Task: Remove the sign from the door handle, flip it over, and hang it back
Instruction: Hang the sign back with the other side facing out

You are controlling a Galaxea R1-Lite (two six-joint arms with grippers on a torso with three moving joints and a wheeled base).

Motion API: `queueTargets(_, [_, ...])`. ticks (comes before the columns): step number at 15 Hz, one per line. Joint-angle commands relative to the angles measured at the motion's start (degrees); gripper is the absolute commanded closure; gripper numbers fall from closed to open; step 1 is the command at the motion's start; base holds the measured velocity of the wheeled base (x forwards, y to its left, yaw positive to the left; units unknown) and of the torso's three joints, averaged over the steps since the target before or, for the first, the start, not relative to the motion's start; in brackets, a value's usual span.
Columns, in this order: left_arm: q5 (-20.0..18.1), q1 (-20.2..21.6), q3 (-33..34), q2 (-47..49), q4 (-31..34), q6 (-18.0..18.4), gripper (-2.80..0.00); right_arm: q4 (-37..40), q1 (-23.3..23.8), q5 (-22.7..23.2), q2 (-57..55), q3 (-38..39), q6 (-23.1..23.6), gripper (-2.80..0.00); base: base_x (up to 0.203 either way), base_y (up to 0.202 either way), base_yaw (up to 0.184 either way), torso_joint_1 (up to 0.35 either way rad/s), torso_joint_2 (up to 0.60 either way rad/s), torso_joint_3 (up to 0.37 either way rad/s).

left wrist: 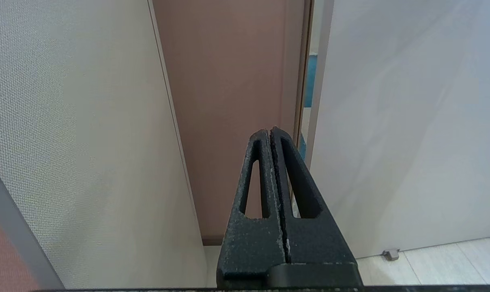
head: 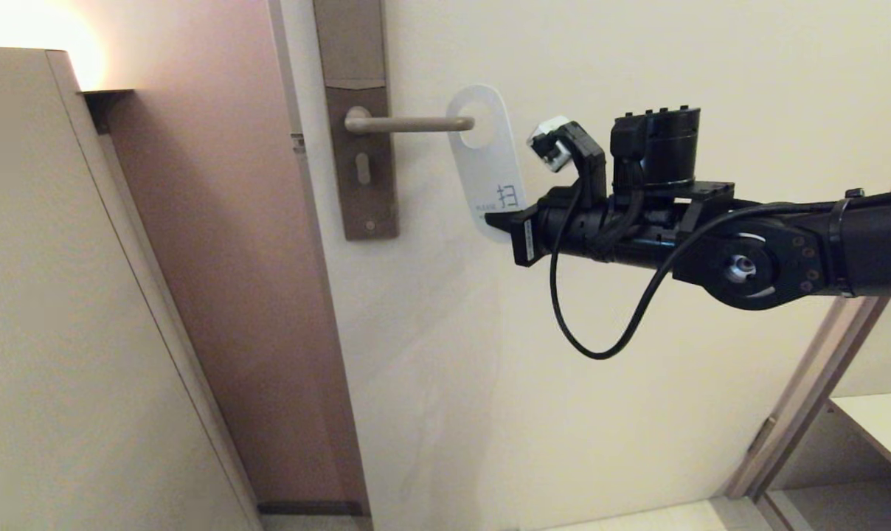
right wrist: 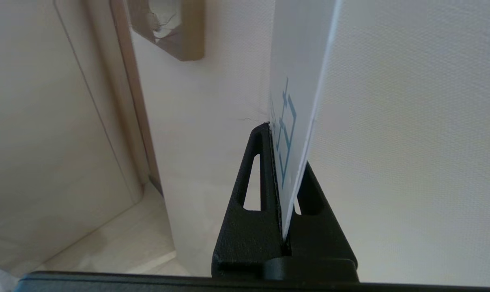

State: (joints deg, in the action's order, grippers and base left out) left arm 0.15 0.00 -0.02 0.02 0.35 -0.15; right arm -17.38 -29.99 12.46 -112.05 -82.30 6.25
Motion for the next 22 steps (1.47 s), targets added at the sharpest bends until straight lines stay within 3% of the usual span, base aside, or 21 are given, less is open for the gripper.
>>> queueTargets(1, [0.0,0.0,-0.1,0.0,0.0,0.0,0.00,-0.1,-0.5,0.1,-0.1,-0.3,0.1,0.00,0.000,0.000,0.000,0.000,0.00,0.000])
queueTargets(12, [0.0,0.0,-0.1,0.0,0.0,0.0,0.00,-2.3,-5.9,0.0,-0.8,-0.8,0.4,0.00,0.000,0.000,0.000,0.000,0.00,0.000])
queueTargets(16, [0.0,0.0,0.0,0.0,0.0,0.0,0.00,-2.2,-8.3,-2.9,-2.0,-2.6,0.7,0.00,0.000,0.000,0.000,0.000,0.00,0.000])
queueTargets(22, [0.0,0.0,0.0,0.0,0.0,0.0,0.00,-1.3,-11.0,-16.2,-4.5,-4.7,0.2,0.00,0.000,0.000,0.000,0.000,0.00,0.000])
